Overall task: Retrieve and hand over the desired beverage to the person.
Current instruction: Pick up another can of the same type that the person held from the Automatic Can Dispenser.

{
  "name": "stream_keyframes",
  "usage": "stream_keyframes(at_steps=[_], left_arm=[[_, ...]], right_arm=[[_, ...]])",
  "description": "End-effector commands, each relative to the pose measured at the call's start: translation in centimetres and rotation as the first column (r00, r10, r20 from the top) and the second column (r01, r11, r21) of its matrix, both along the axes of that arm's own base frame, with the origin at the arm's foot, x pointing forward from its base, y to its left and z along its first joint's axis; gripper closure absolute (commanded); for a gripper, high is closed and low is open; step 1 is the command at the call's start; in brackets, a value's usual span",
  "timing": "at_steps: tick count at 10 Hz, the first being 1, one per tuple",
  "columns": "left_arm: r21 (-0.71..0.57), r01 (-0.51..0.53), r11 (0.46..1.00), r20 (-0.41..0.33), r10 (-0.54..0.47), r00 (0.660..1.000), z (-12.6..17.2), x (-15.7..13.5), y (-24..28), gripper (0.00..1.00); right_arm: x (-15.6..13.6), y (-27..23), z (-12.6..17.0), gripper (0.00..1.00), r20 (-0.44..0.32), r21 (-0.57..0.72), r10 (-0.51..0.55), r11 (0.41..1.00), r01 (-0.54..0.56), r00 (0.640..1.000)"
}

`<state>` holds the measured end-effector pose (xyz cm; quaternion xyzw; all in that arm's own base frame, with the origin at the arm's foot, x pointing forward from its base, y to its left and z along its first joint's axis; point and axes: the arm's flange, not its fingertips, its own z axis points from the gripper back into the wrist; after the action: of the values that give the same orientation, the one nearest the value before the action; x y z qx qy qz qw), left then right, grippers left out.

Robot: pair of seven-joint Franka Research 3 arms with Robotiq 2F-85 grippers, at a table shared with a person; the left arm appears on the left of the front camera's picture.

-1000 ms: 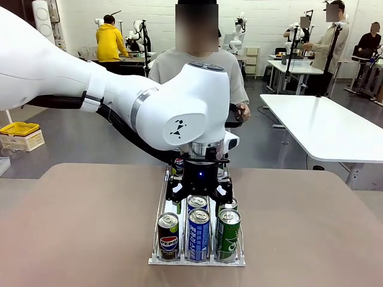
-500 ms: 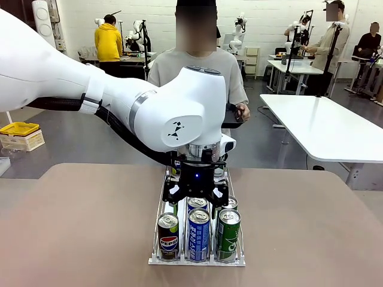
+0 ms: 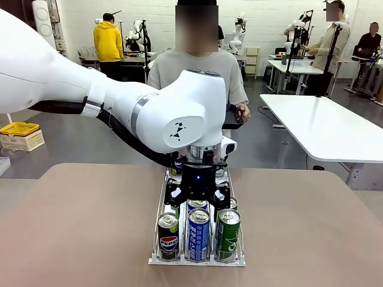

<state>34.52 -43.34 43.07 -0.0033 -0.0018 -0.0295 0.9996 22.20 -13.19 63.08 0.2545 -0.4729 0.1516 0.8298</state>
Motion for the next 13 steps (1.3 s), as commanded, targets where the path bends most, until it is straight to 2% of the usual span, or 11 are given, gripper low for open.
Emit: stream_keyframes(at_steps=[1,4,8,9,10,11,12,13], left_arm=[[-0.021,0.007,1.000,-0.046,-0.008,0.999,0.10,0.14,0.04,0.00],[-0.014,-0.006,1.000,-0.059,0.005,0.998,-0.23,0.31,0.19,0.00],[0.010,0.000,1.000,0.004,0.000,1.000,-0.37,0.26,0.42,0.00],[0.011,0.013,1.000,0.003,-0.013,1.000,-0.31,0.18,0.36,0.56],[0.010,0.011,1.000,0.000,-0.011,1.000,-0.30,0.12,0.50,0.56],[0.007,0.007,1.000,-0.001,-0.007,1.000,-0.28,0.12,0.53,1.00],[0.007,0.007,1.000,-0.004,-0.007,1.000,-0.33,0.11,0.53,0.61],[0.006,0.009,1.000,-0.008,-0.009,1.000,-0.38,0.10,0.53,1.00]], right_arm=[[0.18,0.08,-0.20,0.00,0.010,0.012,0.021,1.000,-0.021,1.000],[0.18,0.08,-0.20,0.00,0.010,0.012,0.021,1.000,-0.021,1.000],[0.18,0.08,-0.20,0.00,0.010,0.012,0.021,1.000,-0.021,1.000],[0.18,0.08,-0.20,0.00,0.010,0.012,0.021,1.000,-0.021,1.000],[0.18,0.08,-0.20,0.00,0.010,0.012,0.021,1.000,-0.021,1.000],[0.18,0.08,-0.20,0.00,0.010,0.012,0.021,1.000,-0.021,1.000],[0.18,0.08,-0.20,0.00,0.010,0.012,0.021,1.000,-0.021,1.000],[0.18,0.08,-0.20,0.00,0.010,0.012,0.021,1.000,-0.021,1.000]])
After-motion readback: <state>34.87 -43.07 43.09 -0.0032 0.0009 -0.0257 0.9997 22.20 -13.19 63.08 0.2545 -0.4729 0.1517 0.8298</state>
